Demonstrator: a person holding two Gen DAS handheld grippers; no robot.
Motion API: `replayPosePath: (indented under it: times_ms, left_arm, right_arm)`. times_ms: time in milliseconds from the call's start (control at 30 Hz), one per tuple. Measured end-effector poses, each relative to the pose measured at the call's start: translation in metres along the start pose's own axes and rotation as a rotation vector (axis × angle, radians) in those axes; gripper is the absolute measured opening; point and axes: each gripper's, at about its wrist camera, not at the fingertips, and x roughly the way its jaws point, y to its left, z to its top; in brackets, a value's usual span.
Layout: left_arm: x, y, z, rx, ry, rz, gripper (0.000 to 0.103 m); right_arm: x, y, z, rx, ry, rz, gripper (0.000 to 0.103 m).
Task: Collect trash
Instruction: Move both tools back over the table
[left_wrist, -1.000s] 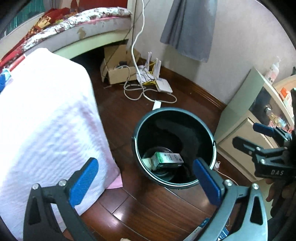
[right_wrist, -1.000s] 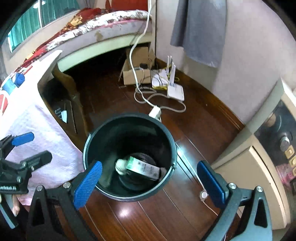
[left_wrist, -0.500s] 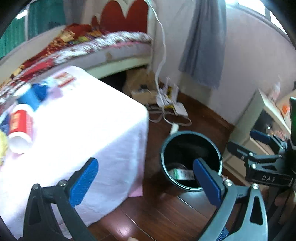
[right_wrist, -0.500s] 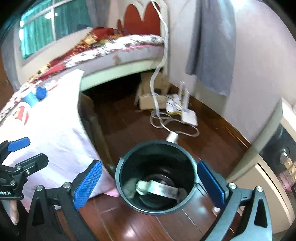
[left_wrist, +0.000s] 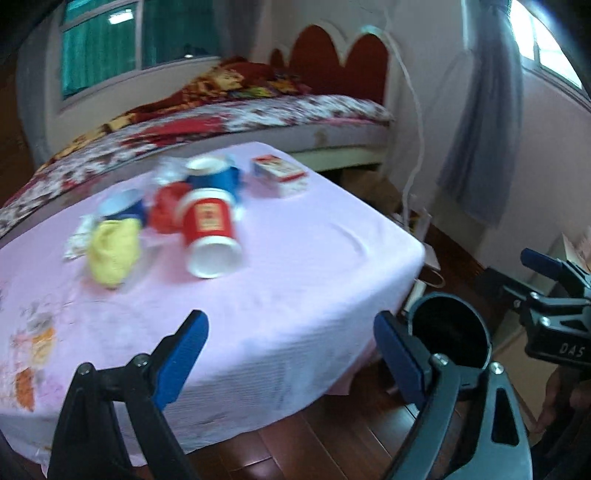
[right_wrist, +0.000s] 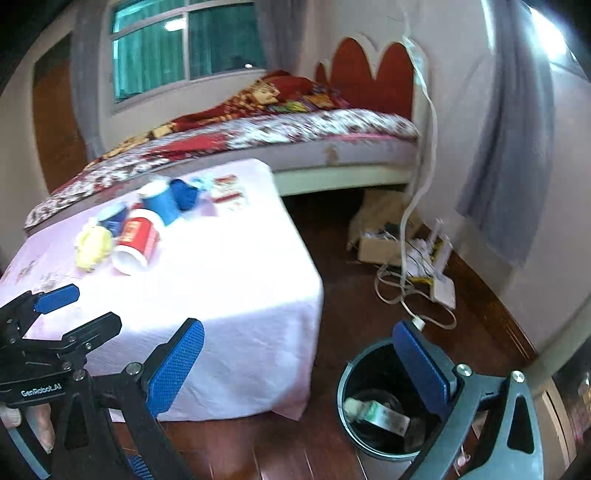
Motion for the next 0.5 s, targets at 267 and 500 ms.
replayPosePath:
  times_ms: [267,500]
  left_arm:
    - [-0.025,0.042,-0.006,-0.054,-0.053,0.078,0.091]
    - [-0.035,0.077,-0.018,-0.095,-0.065,0.128,0.091]
  right_arm:
    - [-0.002,0.053,0.016,-0.069,-0.018,0.062,0.103]
    - [0.003,0.089,0.019,-0.107,-0.009,0.126,0.103]
